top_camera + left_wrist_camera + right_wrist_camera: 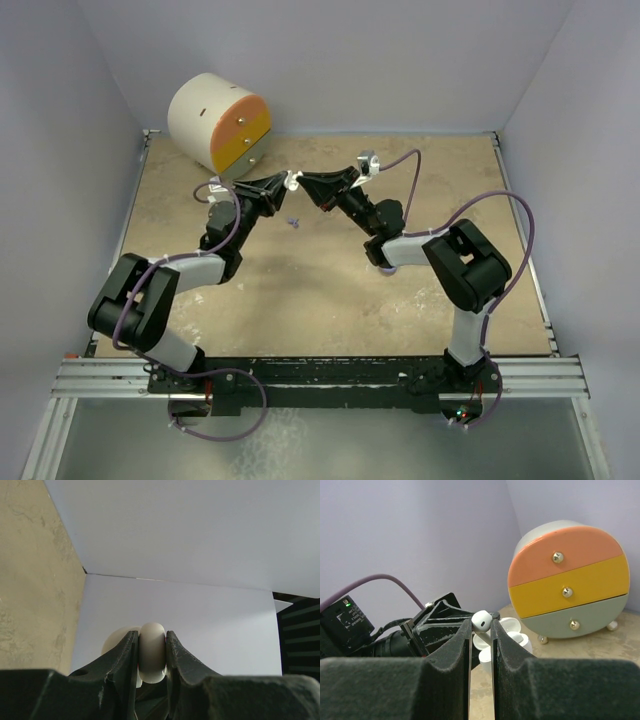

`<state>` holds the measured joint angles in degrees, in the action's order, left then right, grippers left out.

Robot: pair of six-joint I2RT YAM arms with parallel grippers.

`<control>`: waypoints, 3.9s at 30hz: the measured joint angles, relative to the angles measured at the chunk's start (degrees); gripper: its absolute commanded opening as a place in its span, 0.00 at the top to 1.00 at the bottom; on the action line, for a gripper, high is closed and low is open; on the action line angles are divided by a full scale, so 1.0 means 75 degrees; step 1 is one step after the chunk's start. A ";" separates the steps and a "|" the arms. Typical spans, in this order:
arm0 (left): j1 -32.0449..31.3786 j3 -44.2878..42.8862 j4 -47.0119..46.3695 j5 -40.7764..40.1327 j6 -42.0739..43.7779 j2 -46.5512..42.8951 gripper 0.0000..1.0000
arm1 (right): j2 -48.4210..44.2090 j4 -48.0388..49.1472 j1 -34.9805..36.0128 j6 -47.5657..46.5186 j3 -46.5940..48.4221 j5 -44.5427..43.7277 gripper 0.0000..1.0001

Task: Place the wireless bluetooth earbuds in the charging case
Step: Place the earbud in the charging case.

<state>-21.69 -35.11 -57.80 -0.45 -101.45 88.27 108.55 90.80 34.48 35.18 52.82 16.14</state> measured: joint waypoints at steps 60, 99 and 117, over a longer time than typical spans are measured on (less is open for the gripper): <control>-0.0268 -0.0251 -0.0233 -0.0009 -0.0079 0.0131 1.00 | 0.0134 0.0000 -0.0055 0.0087 0.0000 -0.0006 1.00; -0.0326 -0.0361 -0.0163 -0.0090 -0.0076 0.0131 1.00 | 0.0119 0.0259 -0.0099 0.0085 -0.0175 -0.0082 0.88; -0.0326 -0.0370 -0.0195 -0.0122 -0.0082 0.0131 1.00 | 0.0000 0.0251 -0.0105 0.0017 -0.0321 -0.0108 0.71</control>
<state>-24.14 -37.89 -59.27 -1.37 -102.06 89.25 108.55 92.68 33.69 35.31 50.41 15.33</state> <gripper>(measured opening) 0.237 0.271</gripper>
